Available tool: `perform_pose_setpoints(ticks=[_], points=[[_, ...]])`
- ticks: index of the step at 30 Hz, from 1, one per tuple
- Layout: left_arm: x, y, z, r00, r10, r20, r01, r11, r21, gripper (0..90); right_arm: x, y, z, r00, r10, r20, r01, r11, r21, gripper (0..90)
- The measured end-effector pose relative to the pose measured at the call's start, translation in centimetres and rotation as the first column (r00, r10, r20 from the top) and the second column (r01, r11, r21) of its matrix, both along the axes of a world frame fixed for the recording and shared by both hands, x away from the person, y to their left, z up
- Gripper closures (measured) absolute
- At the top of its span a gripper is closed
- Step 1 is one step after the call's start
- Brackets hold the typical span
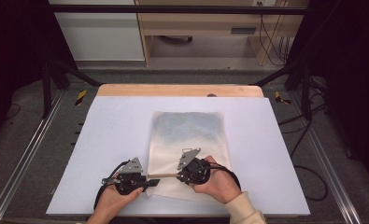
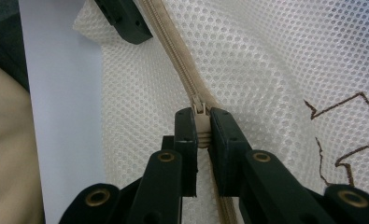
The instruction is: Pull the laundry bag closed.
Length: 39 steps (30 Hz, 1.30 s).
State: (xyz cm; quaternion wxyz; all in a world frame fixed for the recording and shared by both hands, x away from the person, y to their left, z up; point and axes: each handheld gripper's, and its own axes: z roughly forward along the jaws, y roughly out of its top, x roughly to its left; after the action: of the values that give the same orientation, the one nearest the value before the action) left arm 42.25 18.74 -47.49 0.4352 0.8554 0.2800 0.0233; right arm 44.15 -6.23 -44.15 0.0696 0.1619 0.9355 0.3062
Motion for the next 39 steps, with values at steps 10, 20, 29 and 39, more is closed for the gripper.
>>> perform_pose_setpoints(ticks=[10,20,29,39], points=[[-0.1,-0.3,-0.1,1.0,-0.004,0.0,0.004,1.0,-0.001,84.6,0.0,-0.7,0.1,0.9999,-0.012,0.003,0.012,0.9999,0.002,81.9],[-0.2,-0.9,-0.3,1.0,-0.005,-0.006,0.005,1.0,-0.006,84.6,-0.1,-1.5,0.1,0.9995,-0.03,0.002,0.03,0.9995,-0.001,81.9],[-0.2,-1.3,-0.4,1.0,-0.005,-0.004,0.005,1.0,-0.007,84.6,-0.3,-2.3,0.0,0.999,-0.045,0.0,0.045,0.999,0.005,81.9],[-0.2,-1.4,-0.4,1.0,-0.007,-0.002,0.007,1.0,-0.004,84.5,-0.4,-3.3,0.0,0.9979,-0.064,0.002,0.064,0.9978,0.015,81.9]])
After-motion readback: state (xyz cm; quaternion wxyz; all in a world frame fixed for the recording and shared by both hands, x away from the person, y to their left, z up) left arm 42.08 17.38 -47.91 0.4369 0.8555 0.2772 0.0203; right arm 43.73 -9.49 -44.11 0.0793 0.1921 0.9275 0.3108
